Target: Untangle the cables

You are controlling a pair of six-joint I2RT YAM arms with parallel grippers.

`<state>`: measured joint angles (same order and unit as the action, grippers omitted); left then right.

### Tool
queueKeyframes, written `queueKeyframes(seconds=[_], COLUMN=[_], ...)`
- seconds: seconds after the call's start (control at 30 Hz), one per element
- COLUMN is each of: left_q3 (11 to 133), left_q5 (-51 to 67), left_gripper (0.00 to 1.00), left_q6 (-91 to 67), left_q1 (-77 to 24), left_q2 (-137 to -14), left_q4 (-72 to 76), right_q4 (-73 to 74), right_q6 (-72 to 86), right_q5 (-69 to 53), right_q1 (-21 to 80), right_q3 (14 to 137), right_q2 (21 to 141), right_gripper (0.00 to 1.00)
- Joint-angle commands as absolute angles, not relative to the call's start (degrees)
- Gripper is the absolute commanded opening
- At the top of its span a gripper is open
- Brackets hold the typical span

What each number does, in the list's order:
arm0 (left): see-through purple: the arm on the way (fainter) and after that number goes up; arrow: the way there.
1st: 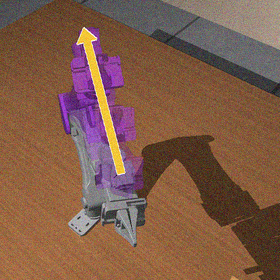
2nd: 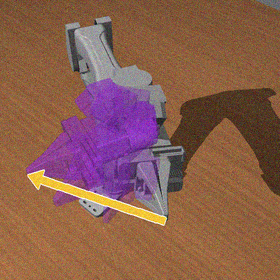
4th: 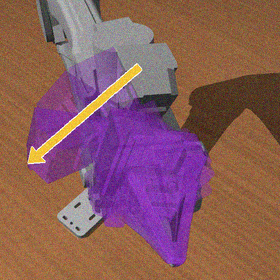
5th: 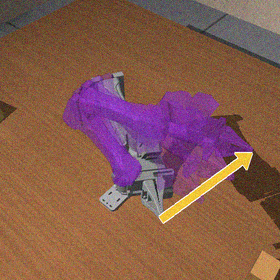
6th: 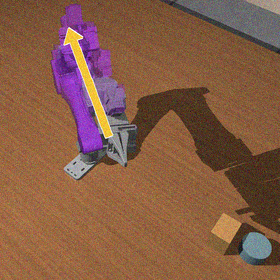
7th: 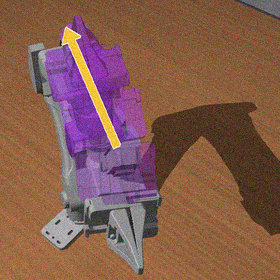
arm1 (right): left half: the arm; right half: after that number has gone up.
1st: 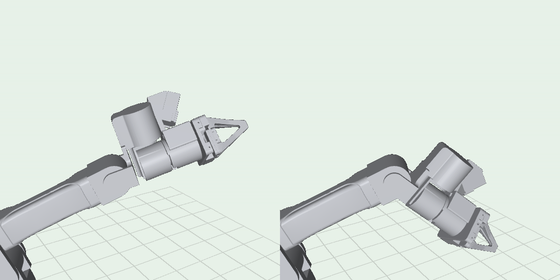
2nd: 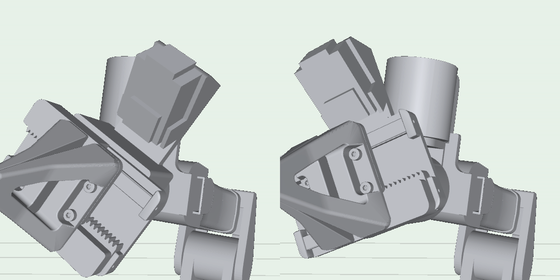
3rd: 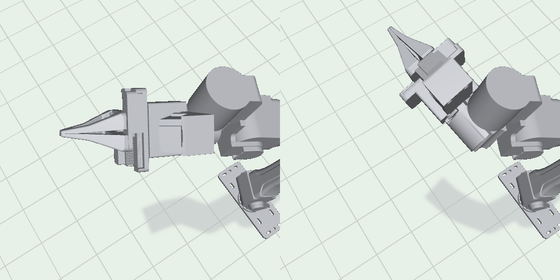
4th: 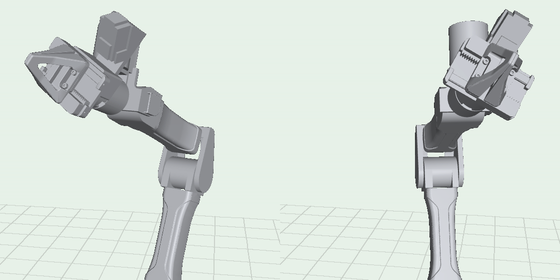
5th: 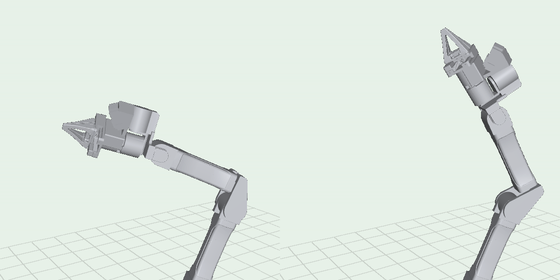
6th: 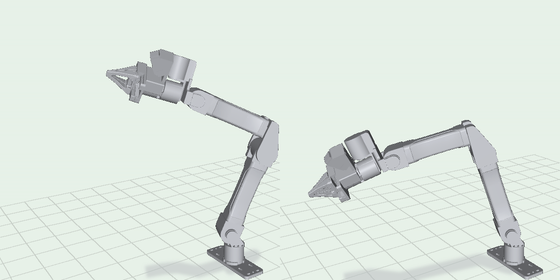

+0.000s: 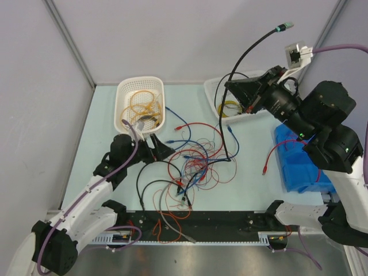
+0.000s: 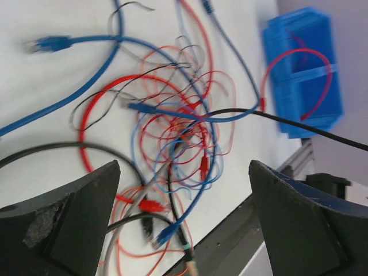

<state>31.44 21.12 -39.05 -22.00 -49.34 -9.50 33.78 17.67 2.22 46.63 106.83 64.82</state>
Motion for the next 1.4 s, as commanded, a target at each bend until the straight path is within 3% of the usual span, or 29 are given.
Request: queueKeyframes(seconds=[0.0,0.2,0.43,0.7,1.03,1.13,1.17,1.2,1.27,1.33,1.37], left_q3=[26.7,23.6,25.6,30.7,39.4,41.2,41.4,41.6,42.2,43.4,44.2], left_q5=[28.8,18.6,12.0,15.5,17.2,19.2,19.8,19.9,19.3,19.5,19.3], left_gripper=[1.00,0.99,1.00,1.00,1.00,0.71,0.47,0.36,0.00,0.00,0.00], left_q6=[-44.6,-35.2,-18.0,-13.8,-16.7,-17.2,-17.1,-16.8,-16.2,-16.3,-16.6], left_q1=[-24.1,-37.9,-51.0,-55.4,-57.2,-57.2,-57.2,-57.2,-57.1,-57.0,-57.0], left_q2=[-46.5,-43.6,-51.3,-65.4,-78.0,-79.0,-78.3,-77.5,-75.8,-72.2,-70.6], left_q4=[13.9,37.0,54.4,70.8,75.1,73.5,70.5,68.7,60.4,54.2,47.2], right_q4=[27.3,24.8,21.8,20.1,18.6,18.5,18.5,18.6,18.9,19.2,19.9], right_q6=[20.5,26.8,31.5,34.3,35.8,35.9,35.8,35.6,35.4,34.4,33.8], right_q5=[-2.8,-5.7,-9.0,-11.8,-14.4,-14.9,-14.9,-14.9,-14.6,-14.1,-14.1], right_q1=[44.3,40.6,39.2,39.0,38.1,37.6,37.4,37.3,36.6,36.0,36.0], right_q3=[110.8,110.1,107.1,103.8,100.2,99.1,98.6,98.4,96.9,95.1,94.5], right_q2=[66.1,68.5,68.6,68.7,68.6,67.9,67.3,67.0,66.3,64.8,64.3], right_gripper=[0.00,0.00,0.00,0.00,0.00,0.00,0.00,0.00,0.00,0.00,0.16])
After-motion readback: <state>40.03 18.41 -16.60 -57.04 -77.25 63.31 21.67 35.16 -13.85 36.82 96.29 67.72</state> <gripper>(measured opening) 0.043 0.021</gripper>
